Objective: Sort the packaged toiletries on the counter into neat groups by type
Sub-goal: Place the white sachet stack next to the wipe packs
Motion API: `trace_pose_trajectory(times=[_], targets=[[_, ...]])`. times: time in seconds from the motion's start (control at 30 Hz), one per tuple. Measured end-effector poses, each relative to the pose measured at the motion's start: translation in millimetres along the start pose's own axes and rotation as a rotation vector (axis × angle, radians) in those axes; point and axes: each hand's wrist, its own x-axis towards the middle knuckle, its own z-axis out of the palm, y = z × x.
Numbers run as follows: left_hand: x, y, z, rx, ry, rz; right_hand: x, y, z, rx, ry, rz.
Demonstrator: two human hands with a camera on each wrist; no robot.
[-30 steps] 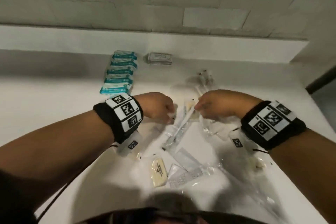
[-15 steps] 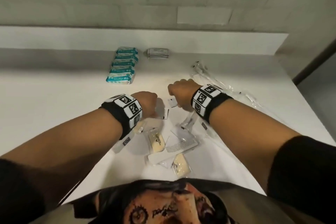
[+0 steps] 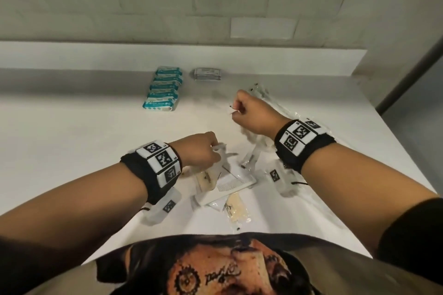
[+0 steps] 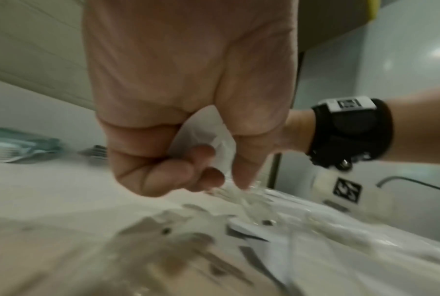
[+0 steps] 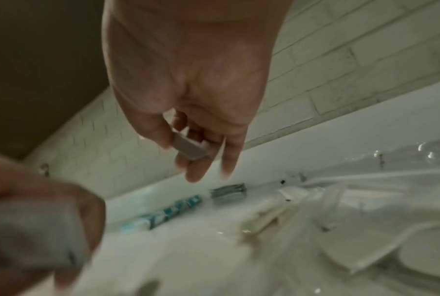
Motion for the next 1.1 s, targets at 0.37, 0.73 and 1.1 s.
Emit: trace_pose_trajectory(times=[0.37,0.73,1.1], targets=[[-7.4,18.3,30.3,0.342,-0.024,-0.026,-63.7,4.2,38.0,-0.57,-0.231,0.287],[-3.8,25.5,46.4,0.286,-0.028,-0.053,-56.6,-3.0,53.9,-0.521,-0.169,0.521],[-10.2,33.0,51.5,0.396,0.017,-0.07,-74.4,7.6,37.1,-0.505,-0.293,0.387]])
